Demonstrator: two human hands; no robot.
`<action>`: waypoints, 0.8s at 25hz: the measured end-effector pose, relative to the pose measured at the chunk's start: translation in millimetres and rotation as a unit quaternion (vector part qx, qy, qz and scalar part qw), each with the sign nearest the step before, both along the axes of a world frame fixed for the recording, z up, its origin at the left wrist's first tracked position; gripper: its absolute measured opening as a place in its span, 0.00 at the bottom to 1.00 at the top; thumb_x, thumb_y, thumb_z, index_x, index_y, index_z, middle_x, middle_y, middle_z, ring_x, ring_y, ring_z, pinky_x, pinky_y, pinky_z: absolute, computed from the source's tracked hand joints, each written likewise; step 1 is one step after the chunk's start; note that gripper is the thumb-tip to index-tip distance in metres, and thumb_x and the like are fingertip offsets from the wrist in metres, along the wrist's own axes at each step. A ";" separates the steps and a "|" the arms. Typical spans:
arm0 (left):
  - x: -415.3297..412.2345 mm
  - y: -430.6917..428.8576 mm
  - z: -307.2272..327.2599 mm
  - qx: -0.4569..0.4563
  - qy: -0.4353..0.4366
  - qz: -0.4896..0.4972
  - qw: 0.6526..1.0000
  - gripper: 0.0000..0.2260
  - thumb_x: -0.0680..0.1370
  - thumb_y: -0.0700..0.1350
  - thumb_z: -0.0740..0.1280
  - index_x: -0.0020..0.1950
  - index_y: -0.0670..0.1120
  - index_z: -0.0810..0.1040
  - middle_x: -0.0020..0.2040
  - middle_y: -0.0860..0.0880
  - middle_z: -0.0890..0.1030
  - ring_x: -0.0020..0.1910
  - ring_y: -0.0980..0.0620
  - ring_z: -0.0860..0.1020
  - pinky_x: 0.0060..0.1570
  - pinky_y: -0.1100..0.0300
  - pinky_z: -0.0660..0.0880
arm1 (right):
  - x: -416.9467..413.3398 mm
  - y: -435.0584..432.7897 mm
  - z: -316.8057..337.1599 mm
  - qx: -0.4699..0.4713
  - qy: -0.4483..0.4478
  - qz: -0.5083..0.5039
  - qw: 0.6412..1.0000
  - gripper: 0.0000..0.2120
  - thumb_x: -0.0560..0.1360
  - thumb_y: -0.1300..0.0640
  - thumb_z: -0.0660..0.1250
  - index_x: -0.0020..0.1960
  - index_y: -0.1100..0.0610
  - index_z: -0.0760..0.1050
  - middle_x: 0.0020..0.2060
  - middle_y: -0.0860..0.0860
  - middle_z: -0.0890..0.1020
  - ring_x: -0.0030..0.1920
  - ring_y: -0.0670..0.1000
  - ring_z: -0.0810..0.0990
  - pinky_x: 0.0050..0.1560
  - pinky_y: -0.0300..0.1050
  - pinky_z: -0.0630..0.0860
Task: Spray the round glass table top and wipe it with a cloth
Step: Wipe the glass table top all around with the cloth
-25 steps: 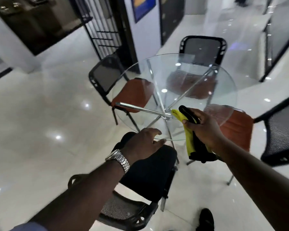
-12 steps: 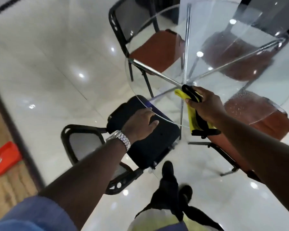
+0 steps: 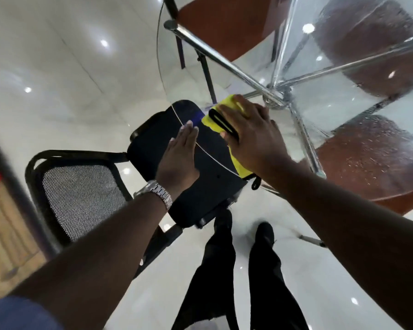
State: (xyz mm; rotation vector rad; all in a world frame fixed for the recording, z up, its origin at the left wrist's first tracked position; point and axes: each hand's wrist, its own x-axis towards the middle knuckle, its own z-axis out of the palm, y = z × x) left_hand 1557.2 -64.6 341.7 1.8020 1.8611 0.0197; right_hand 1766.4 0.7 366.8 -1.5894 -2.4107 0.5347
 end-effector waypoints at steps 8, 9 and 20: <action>-13.6 21.9 11.6 -0.012 -0.048 0.091 0.995 0.40 0.70 0.28 0.63 0.79 0.56 0.68 0.81 0.62 0.61 0.84 0.53 0.49 0.82 0.52 0.42 | 44.4 -36.3 -43.5 0.045 -0.097 0.161 0.981 0.27 0.88 0.40 0.54 0.86 0.44 0.59 0.87 0.51 0.55 0.86 0.56 0.56 0.83 0.61 0.57; -12.4 22.0 11.2 -0.013 -0.049 0.099 0.994 0.40 0.70 0.28 0.64 0.78 0.57 0.69 0.80 0.61 0.63 0.84 0.51 0.49 0.82 0.50 0.43 | 62.5 -50.4 -41.4 0.036 -0.099 0.173 0.979 0.27 0.88 0.41 0.55 0.86 0.43 0.59 0.87 0.51 0.55 0.86 0.56 0.56 0.82 0.61 0.58; -15.8 23.5 -0.4 -0.016 -0.065 0.126 0.990 0.34 0.74 0.36 0.61 0.76 0.62 0.71 0.78 0.67 0.65 0.84 0.51 0.49 0.82 0.45 0.44 | 41.2 -40.0 -46.3 0.037 -0.121 0.118 0.985 0.28 0.88 0.40 0.52 0.87 0.43 0.55 0.87 0.51 0.52 0.87 0.56 0.53 0.84 0.62 0.55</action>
